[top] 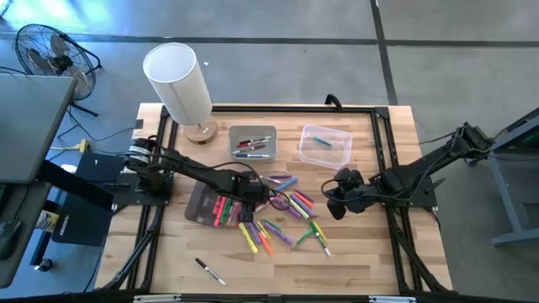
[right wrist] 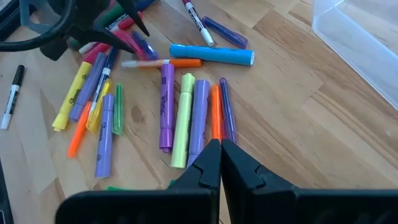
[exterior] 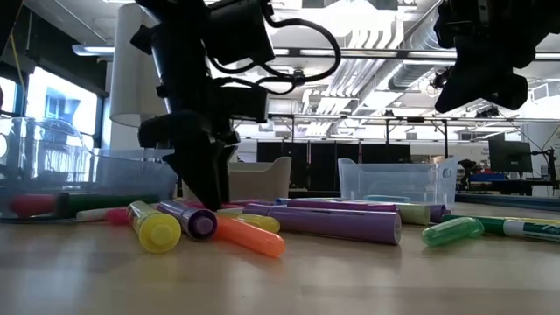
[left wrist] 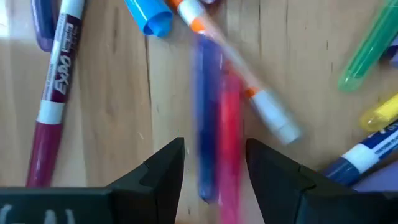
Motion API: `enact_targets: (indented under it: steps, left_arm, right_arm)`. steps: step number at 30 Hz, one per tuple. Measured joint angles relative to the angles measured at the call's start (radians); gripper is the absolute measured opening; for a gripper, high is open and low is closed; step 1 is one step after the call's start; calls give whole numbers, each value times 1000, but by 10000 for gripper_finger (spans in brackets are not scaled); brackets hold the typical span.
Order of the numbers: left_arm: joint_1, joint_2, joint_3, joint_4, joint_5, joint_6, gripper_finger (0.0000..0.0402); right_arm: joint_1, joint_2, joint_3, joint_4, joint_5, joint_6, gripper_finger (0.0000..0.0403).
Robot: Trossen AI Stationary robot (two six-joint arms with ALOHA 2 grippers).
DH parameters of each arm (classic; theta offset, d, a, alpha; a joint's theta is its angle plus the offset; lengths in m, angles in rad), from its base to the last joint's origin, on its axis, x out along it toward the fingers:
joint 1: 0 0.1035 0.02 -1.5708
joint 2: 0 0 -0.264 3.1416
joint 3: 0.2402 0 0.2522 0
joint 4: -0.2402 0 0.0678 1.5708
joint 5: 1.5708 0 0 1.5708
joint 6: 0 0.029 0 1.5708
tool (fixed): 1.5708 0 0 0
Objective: Pick & Place Markers
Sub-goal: Put the pink pen into the transparent bin
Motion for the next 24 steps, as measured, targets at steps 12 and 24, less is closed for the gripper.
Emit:
enact_targets:
  steps: [12, 24]
  left_arm:
    - [0, 28, 3, 23, -6, 9, 153]
    - [2, 34, 31, 24, -39, 23, 46]
  right_arm:
    - [0, 0, 0, 1, 2, 0, 0]
    - [0, 0, 0, 1, 5, 0, 0]
